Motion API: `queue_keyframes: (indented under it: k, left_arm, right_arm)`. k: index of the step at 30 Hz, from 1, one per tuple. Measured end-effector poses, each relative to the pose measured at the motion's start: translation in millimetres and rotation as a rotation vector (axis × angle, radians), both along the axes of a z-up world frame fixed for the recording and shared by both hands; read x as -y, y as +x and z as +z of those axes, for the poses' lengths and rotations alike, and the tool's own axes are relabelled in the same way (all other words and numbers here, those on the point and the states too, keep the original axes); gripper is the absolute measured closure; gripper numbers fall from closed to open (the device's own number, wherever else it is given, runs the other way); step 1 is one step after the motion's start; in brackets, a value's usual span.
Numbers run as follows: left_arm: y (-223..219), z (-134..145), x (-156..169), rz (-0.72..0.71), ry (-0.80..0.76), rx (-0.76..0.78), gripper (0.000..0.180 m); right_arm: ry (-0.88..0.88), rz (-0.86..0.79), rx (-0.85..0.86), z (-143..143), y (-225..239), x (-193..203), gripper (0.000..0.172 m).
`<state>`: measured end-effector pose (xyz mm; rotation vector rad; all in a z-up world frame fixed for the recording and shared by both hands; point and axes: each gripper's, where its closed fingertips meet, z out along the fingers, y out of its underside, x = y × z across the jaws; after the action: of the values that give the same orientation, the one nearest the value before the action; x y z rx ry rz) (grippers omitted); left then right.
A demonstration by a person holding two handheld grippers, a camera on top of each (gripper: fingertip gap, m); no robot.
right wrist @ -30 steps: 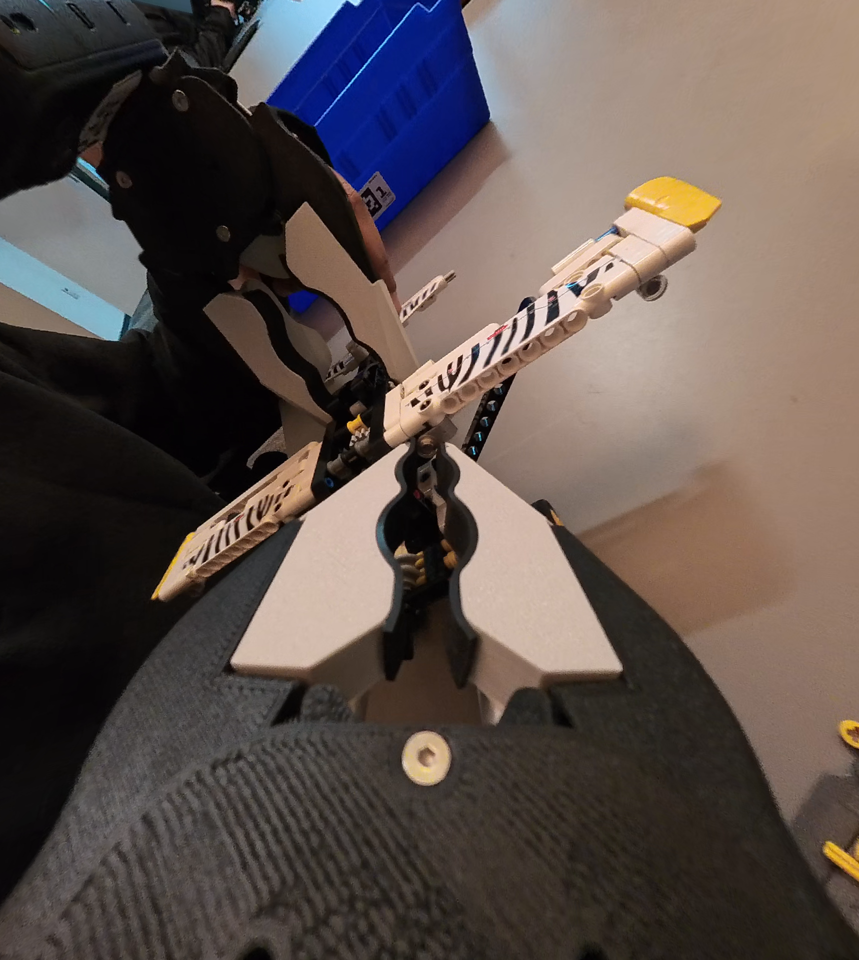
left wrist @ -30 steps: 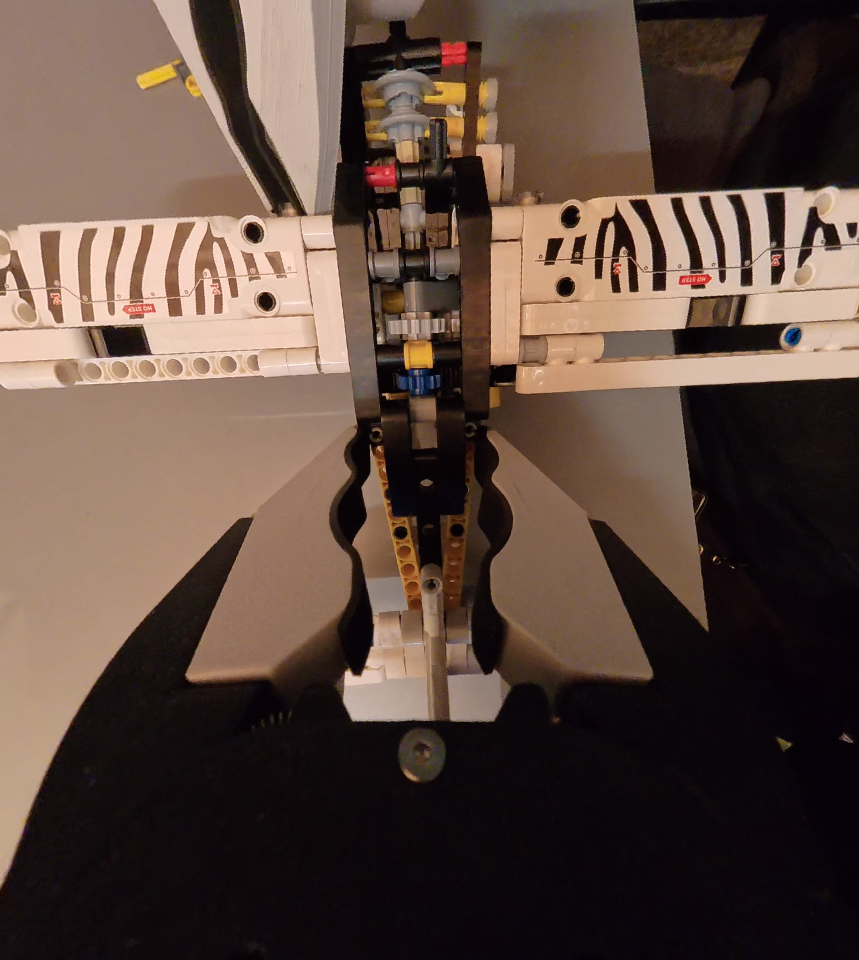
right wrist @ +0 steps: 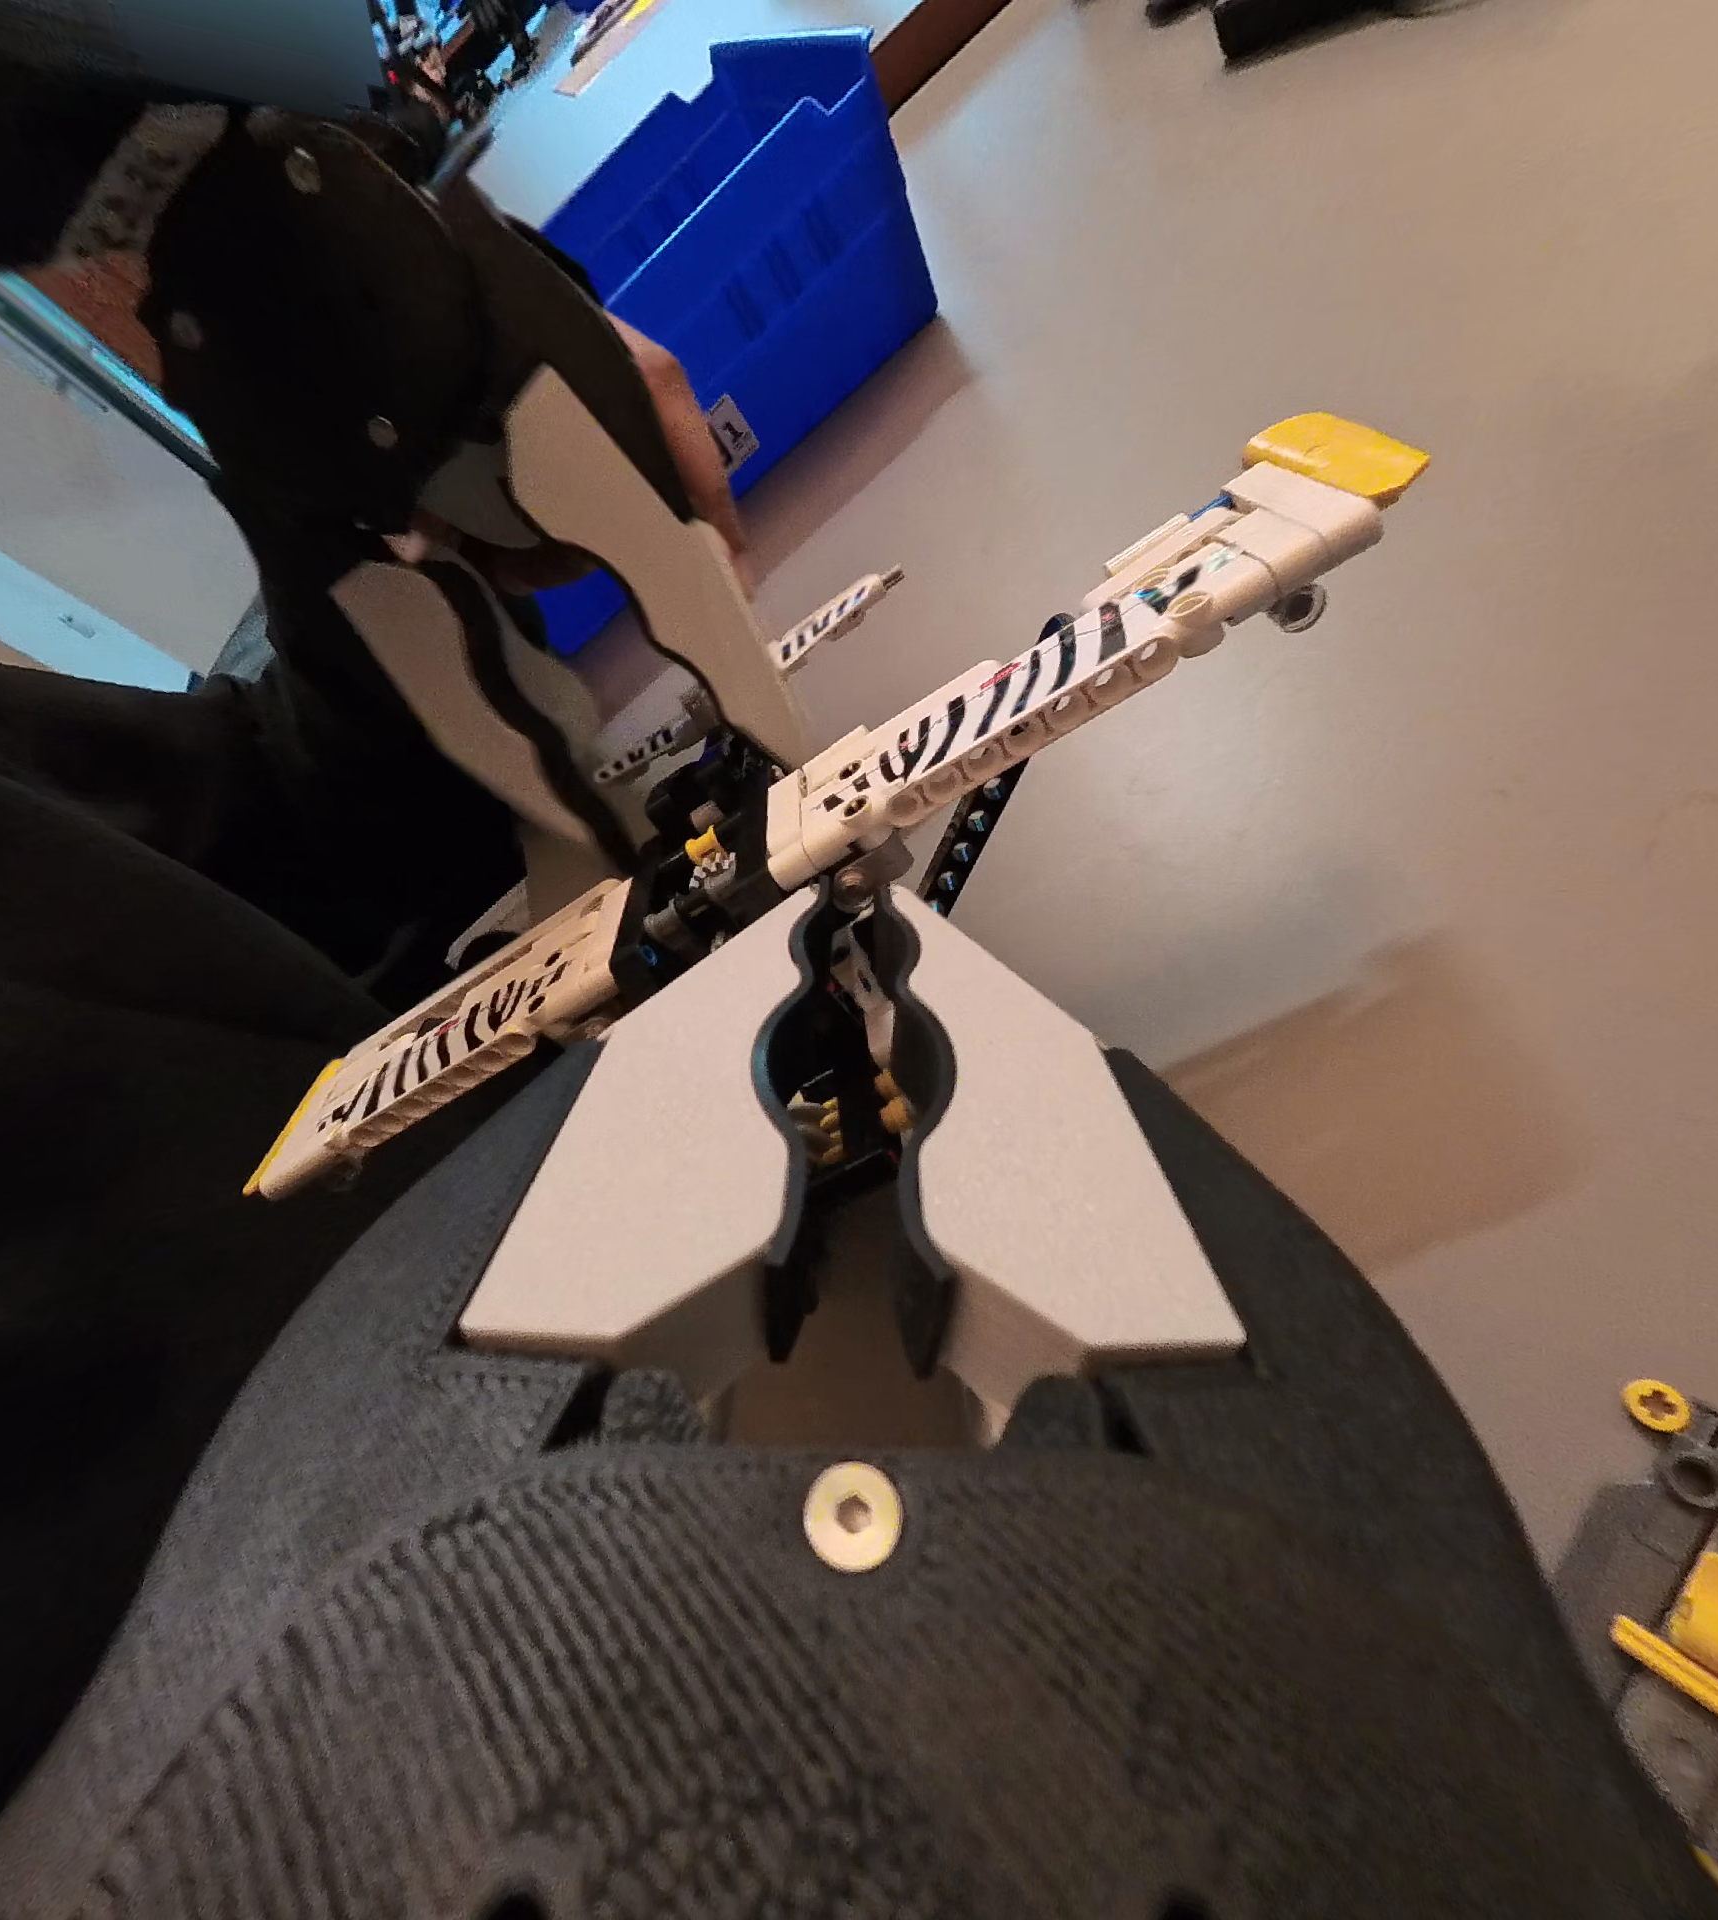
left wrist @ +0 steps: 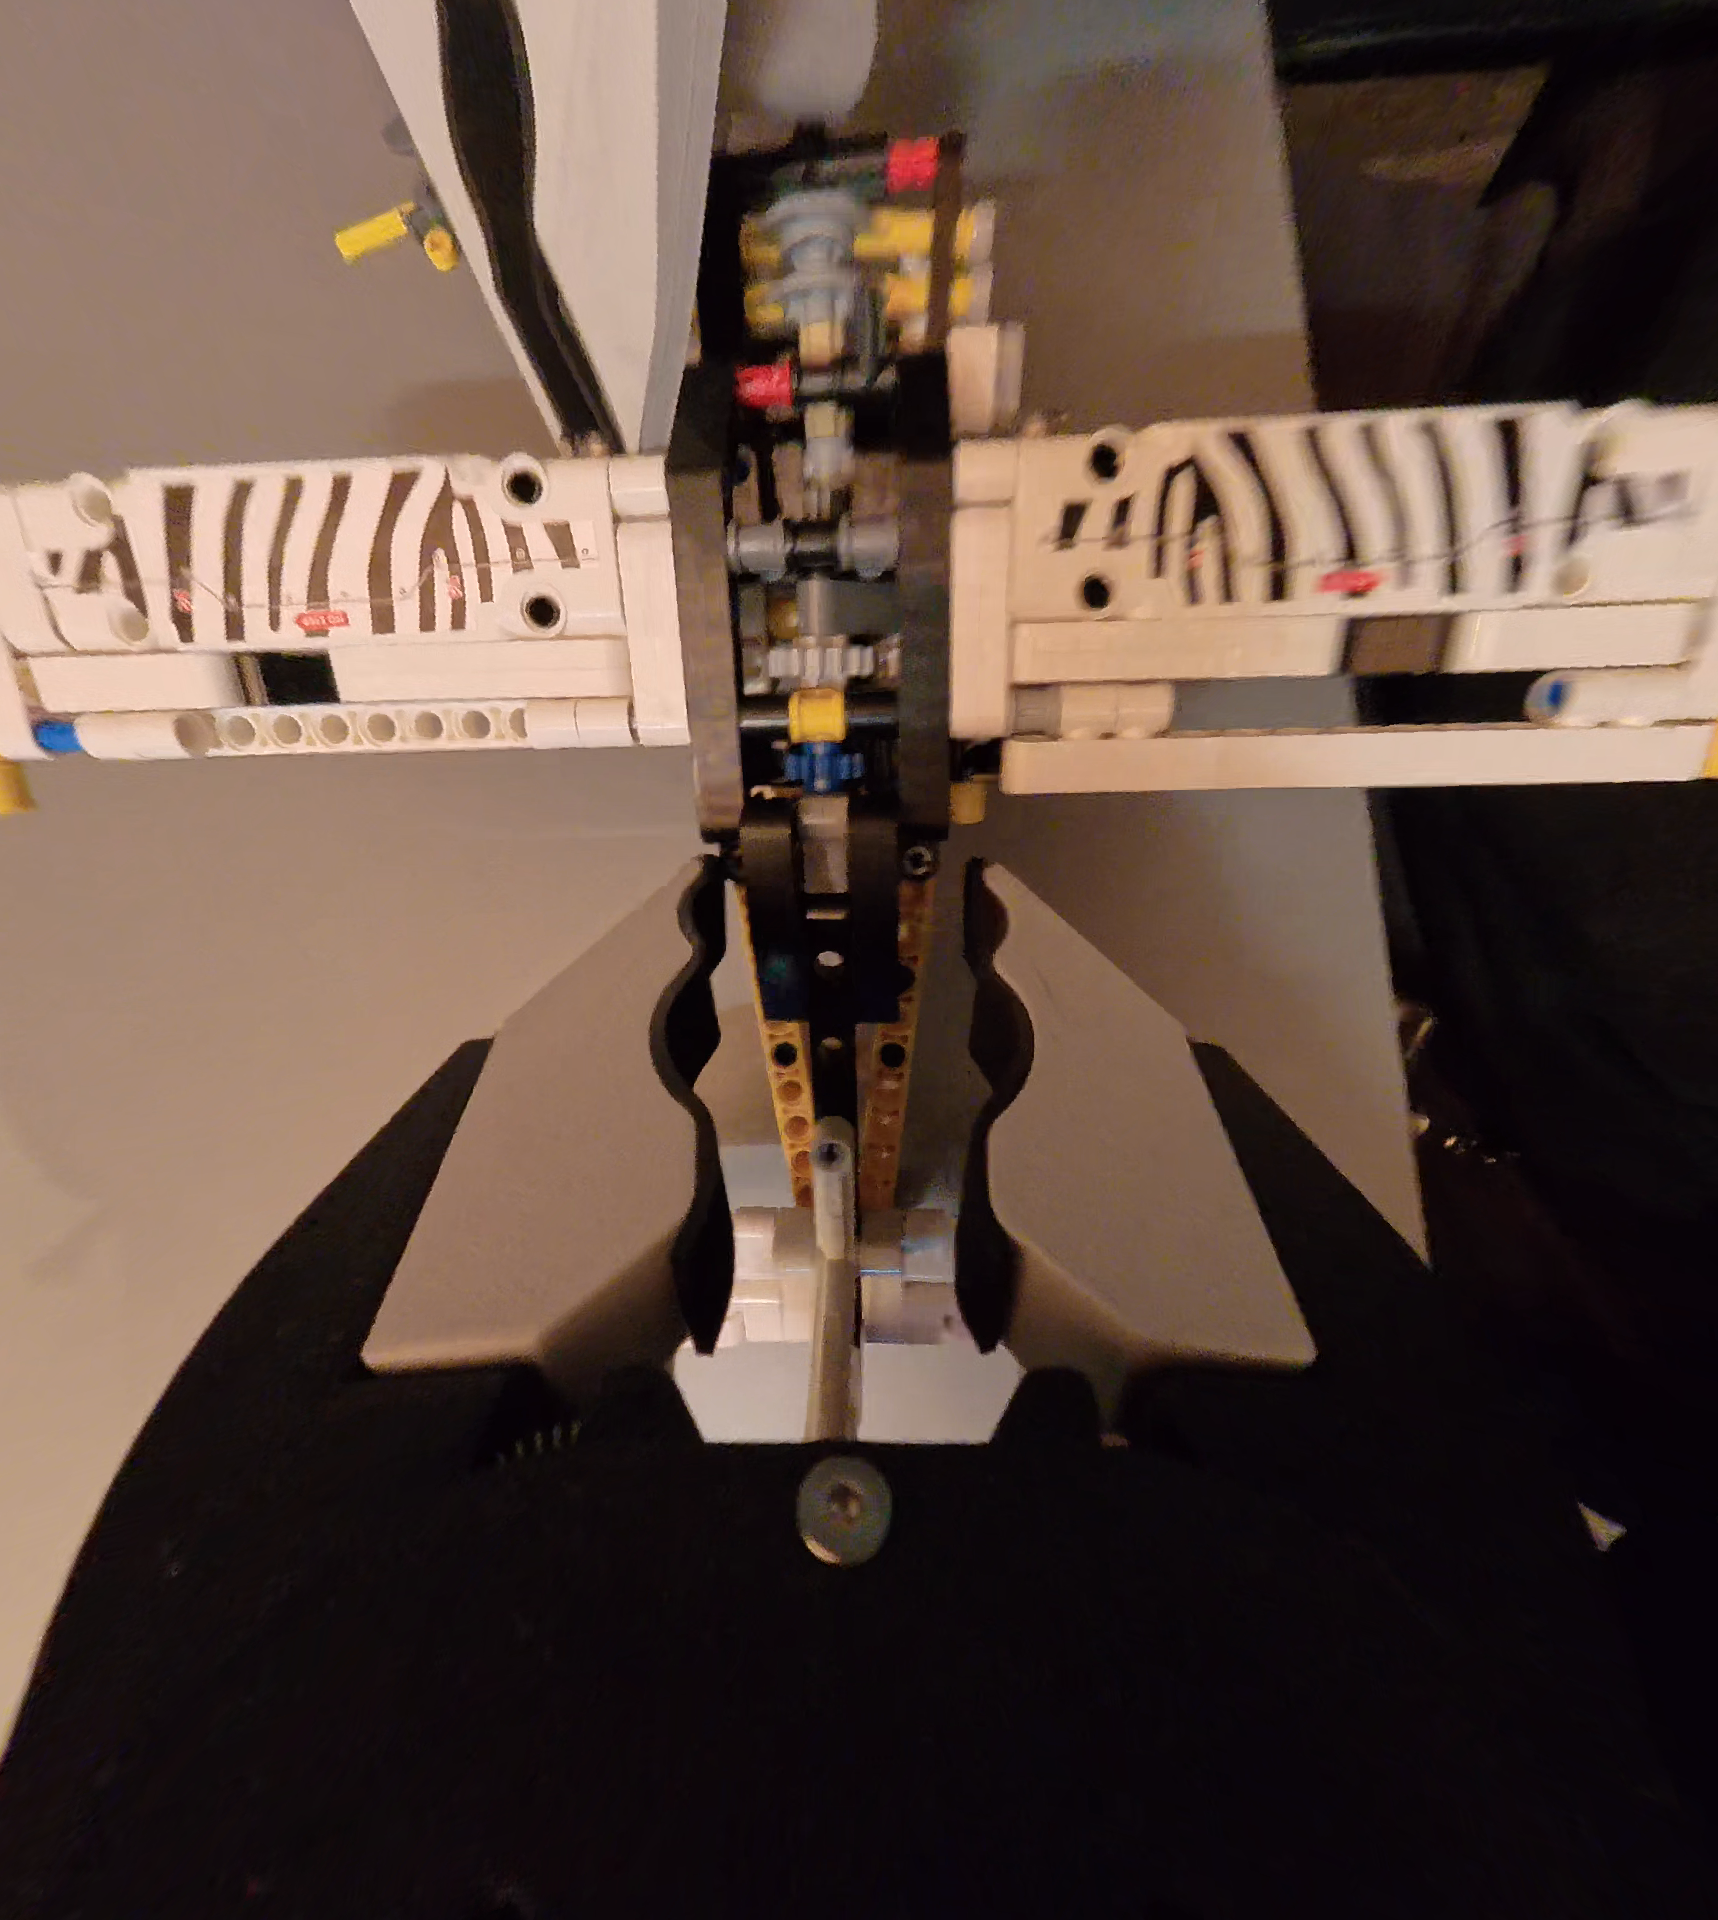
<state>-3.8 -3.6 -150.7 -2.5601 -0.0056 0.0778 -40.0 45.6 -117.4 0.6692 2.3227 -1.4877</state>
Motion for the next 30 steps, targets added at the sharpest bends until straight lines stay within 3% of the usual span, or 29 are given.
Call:
queue_keyframes:
  k: [4, 9, 11, 13, 17, 21, 24, 30]
  left_arm:
    - [10.0, 45.7, -0.4, 0.042, 0.214, -0.019, 0.111]
    - [1.9, 82.0, 23.1, 0.355, 0.501, -0.232, 0.102]
    - [20.0, 76.4, 30.6, 0.477, 0.624, -0.230, 0.132]
    - [40.1, 65.0, 39.9, 0.626, 0.747, -0.188, 0.151]
    - [66.6, 42.5, 58.5, 0.872, 0.888, -0.075, 0.136]
    - [59.0, 25.7, 66.8, 0.964, 0.815, -0.084, 0.125]
    - [50.9, 27.2, 61.3, 0.963, 0.801, -0.087, 0.125]
    - [51.4, 23.1, 47.4, 0.943, 0.825, -0.029, 0.125]
  right_arm:
    - [-0.047, -0.060, -0.029, 4.6, -5.3, -4.7, 0.153]
    - [-0.100, -0.148, -0.132, 18.3, -4.5, -23.4, 0.134]
    - [-0.085, -0.203, -0.249, 18.7, -0.6, -32.4, 0.123]
    - [-0.058, -0.228, -0.380, 15.2, 8.3, -38.2, 0.112]
    - [-0.086, -0.281, -0.635, 17.4, 24.9, -44.7, 0.102]
    - [-0.093, -0.301, -0.887, 24.9, 32.3, -47.3, 0.091]
    - [0.064, -0.202, -0.819, -0.2, 33.1, -43.0, 0.063]
    - [0.014, -0.049, -0.587, -24.5, 27.3, -29.7, 0.072]
